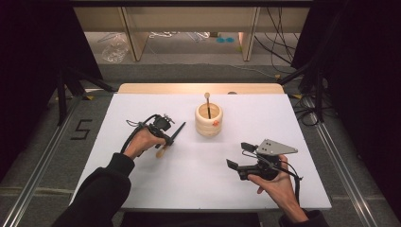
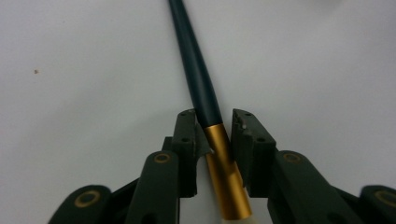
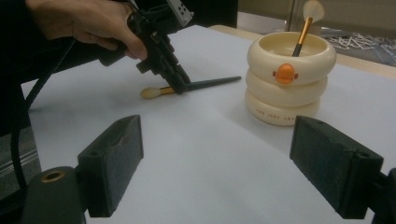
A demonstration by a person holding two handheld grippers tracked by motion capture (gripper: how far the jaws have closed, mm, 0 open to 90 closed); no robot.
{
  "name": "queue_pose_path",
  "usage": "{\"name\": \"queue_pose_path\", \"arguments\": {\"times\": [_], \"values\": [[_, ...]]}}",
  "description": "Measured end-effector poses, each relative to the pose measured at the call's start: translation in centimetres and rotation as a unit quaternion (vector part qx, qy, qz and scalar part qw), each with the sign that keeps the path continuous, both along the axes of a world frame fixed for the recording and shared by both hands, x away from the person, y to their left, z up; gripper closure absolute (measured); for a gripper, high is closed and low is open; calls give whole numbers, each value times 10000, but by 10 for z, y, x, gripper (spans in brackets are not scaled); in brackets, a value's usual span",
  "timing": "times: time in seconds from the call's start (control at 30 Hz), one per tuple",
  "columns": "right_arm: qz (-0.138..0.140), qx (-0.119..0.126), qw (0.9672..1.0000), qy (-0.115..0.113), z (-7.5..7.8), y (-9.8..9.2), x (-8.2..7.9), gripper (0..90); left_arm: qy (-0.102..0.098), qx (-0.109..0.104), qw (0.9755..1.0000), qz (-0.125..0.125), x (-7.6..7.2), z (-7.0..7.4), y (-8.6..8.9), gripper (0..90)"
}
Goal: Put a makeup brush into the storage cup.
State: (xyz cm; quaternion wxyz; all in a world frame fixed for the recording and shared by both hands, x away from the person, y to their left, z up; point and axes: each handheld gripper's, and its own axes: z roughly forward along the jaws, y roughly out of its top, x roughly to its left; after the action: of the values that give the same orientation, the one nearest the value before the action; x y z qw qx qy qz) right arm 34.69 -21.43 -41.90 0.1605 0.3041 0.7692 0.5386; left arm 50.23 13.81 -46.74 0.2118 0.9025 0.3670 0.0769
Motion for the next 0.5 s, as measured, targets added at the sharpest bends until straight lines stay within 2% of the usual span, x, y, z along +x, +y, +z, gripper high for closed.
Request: {"name": "queue_pose_path", "arguments": {"times": [0.07,0.13,0.27,0.43,0.5], "values": [[3,-1,10000,2,0,0,0,184,62,18,10000,-54,1,1,2,736],[5,-68,10000,32,0,0,0,186,73,-83,9999,27,2,0,3,760],[21,-2,10000,4,0,0,0,186,176,176,9996,-105,5,3,3,779],[16,-40,10000,26,0,-1,0,187,273,323,9989,-195,7,4,4,779],[-1,-68,10000,41,1,-1,0,187,277,300,9990,-184,7,4,4,778]]}}
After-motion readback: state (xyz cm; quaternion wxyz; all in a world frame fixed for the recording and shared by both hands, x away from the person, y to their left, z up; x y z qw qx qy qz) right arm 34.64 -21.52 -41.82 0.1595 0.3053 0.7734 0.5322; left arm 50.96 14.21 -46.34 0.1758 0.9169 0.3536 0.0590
